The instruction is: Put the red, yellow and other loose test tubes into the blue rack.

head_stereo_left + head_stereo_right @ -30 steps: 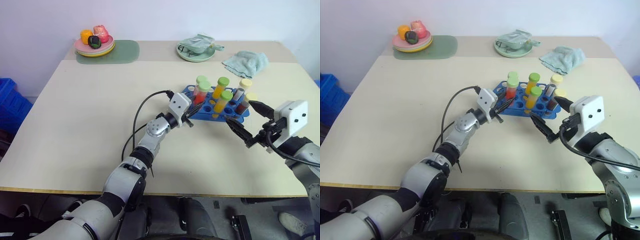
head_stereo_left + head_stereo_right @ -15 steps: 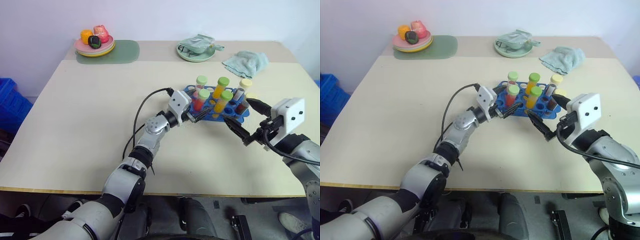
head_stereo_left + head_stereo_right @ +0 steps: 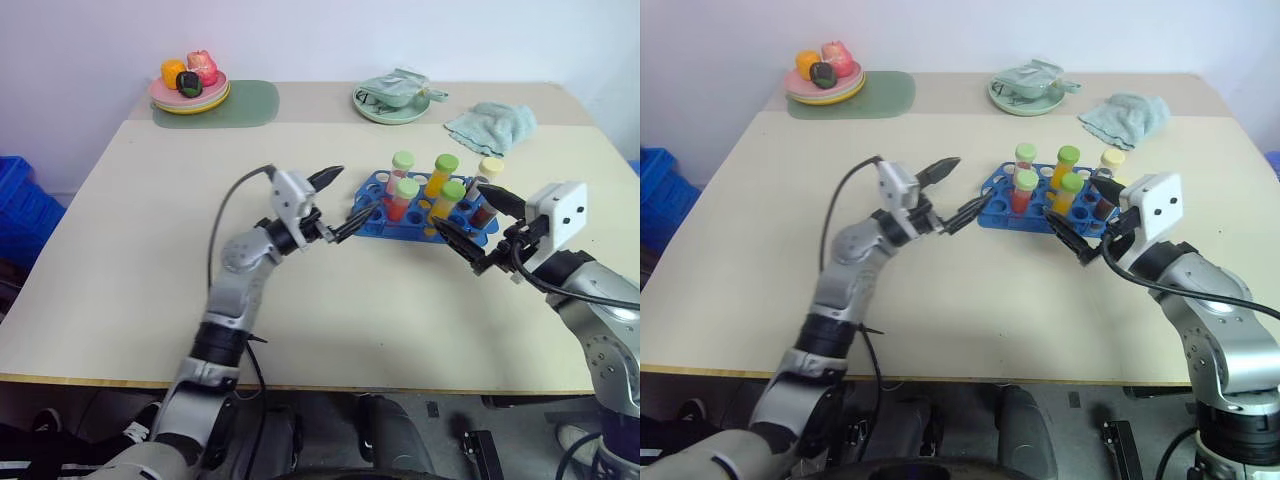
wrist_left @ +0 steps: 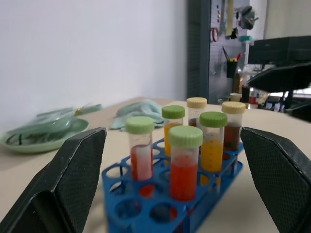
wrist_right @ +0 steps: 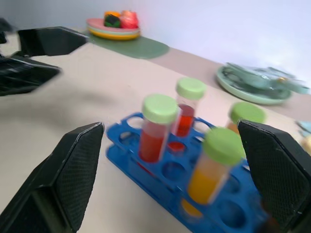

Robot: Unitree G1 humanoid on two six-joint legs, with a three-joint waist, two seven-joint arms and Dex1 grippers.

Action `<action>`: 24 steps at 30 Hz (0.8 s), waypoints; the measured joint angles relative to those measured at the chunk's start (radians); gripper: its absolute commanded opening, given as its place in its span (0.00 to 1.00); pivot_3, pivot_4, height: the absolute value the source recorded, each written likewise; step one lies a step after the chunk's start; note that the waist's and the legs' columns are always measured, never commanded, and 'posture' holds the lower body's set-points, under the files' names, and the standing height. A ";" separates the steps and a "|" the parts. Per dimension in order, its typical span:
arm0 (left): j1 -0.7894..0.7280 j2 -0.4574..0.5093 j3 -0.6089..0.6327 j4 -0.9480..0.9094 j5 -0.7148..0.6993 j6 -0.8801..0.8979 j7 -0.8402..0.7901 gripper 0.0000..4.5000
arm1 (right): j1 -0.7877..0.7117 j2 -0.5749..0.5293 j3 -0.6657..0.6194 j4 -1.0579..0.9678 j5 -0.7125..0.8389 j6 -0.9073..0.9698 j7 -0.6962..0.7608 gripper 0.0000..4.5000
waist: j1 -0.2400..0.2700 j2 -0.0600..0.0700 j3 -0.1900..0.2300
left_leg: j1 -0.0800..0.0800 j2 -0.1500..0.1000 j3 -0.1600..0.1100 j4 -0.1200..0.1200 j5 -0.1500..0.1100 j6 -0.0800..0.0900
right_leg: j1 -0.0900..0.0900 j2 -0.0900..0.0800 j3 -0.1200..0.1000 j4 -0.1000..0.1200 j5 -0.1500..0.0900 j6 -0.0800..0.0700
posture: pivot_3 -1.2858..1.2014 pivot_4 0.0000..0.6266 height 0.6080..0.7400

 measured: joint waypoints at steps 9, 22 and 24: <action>0.069 0.491 0.272 -0.040 -0.281 0.212 -0.356 0.99 | -0.005 -0.090 -0.032 0.020 0.190 0.064 0.227 1.00 | -0.010 0.001 0.000 | 0.001 0.001 0.001 -0.002 0.000 0.000 | 0.000 0.001 0.000 0.000 0.000 0.000 | 0.52 0.24 1.00; 0.343 0.720 0.391 0.112 -0.281 0.006 -0.777 0.99 | 0.097 -0.218 -0.027 0.038 0.120 -0.053 0.495 1.00 | -0.006 0.000 0.000 | 0.001 0.001 0.002 -0.002 -0.001 0.002 | 0.001 0.000 0.000 0.000 0.000 0.000 | 0.52 0.24 1.00; 0.402 0.717 0.409 0.107 -0.283 -0.004 -0.793 0.99 | 0.108 -0.217 -0.026 0.038 0.111 -0.061 0.496 1.00 | -0.006 0.000 0.000 | 0.001 0.001 0.002 -0.002 -0.001 0.002 | 0.001 0.000 0.000 0.000 0.000 0.000 | 0.52 0.24 1.00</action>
